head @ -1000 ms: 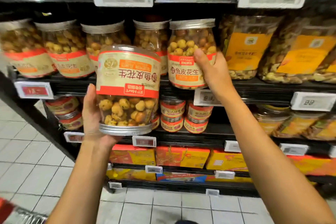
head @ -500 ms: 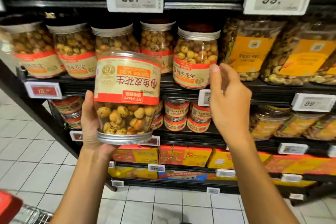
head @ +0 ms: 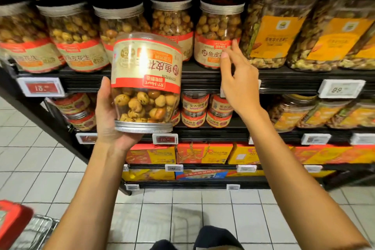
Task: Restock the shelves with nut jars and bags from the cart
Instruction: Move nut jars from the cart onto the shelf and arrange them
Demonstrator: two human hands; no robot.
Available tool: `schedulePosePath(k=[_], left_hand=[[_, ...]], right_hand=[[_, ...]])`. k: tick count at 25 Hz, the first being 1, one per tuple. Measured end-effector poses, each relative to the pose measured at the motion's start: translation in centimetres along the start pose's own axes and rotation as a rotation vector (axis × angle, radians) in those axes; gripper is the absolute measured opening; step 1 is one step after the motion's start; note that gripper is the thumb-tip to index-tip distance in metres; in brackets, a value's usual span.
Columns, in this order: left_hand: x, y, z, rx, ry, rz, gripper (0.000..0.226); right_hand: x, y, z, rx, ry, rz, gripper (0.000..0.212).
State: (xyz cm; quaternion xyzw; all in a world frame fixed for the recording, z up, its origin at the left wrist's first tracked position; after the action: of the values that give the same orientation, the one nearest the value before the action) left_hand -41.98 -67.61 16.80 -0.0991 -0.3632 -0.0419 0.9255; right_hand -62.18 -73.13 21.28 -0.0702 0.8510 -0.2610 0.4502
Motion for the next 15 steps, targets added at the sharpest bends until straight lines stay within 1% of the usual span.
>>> schedulePosePath(k=[1,2,3,4,5,6,7,8,9,11,12,13,15], left_hand=[[-0.2,0.0,0.2,0.006,0.014,-0.037,0.064],[-0.4,0.0,0.7,0.0,0.026,-0.082,0.067],[-0.3,-0.2,0.8,0.028,0.038,-0.124,0.073],[-0.2,-0.1,0.8,0.082,0.052,-0.164,0.078],[-0.1,-0.2,0.8,0.122,0.054,-0.202,0.081],[0.4,-0.1,1.1,0.147,0.042,-0.235,0.079],[0.4,0.0,1.7,0.158,0.022,-0.287,0.073],[0.3,0.3,2.4,0.14,0.041,-0.35,0.066],[0.1,0.6,2.8,0.131,0.093,-0.405,0.061],[-0.3,1.1,2.9,0.128,0.08,-0.484,0.058],[-0.2,1.2,2.1,0.14,-0.043,-0.5,0.061],[0.3,1.2,1.2,0.16,-0.272,-0.459,0.067],[1.5,1.1,0.8,0.118,-0.681,-0.396,0.079]], right_hand=[[-0.6,0.1,-0.5,0.035,-0.011,-0.01,0.037],[-1.9,0.4,-1.2,0.088,-0.026,-0.081,0.036],[-3.7,0.8,-1.7,0.106,-0.034,-0.214,0.036],[-5.5,1.3,-1.6,0.053,0.001,-0.387,0.042],[-7.0,2.0,-0.9,-0.066,0.081,-0.565,0.054],[-8.1,2.8,0.2,-0.21,0.199,-0.715,0.07],[-8.5,3.6,1.2,-0.337,0.313,-0.817,0.086],[-8.6,4.2,1.8,-0.419,0.382,-0.868,0.098],[-8.5,4.5,2.1,-0.45,0.402,-0.872,0.106],[-8.8,4.4,2.4,-0.433,0.329,-0.842,0.11],[-9.1,4.1,2.4,-0.41,0.248,-0.818,0.108],[-9.3,3.7,2.3,-0.397,0.153,-0.767,0.107],[-8.9,2.9,2.2,-0.403,-0.051,-0.579,0.109]])
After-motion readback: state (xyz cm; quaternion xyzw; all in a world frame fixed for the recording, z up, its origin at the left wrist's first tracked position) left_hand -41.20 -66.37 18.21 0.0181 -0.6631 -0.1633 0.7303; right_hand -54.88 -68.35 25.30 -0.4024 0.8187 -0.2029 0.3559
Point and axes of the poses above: each hand's wrist, its own y-axis away from the middle knuckle, its own z-axis out of the palm, x = y × z, the point moved 7 cm from there along -y, towards the middle knuckle, and after that the axes turned 3 degrees about x, right-handed, at the moved point
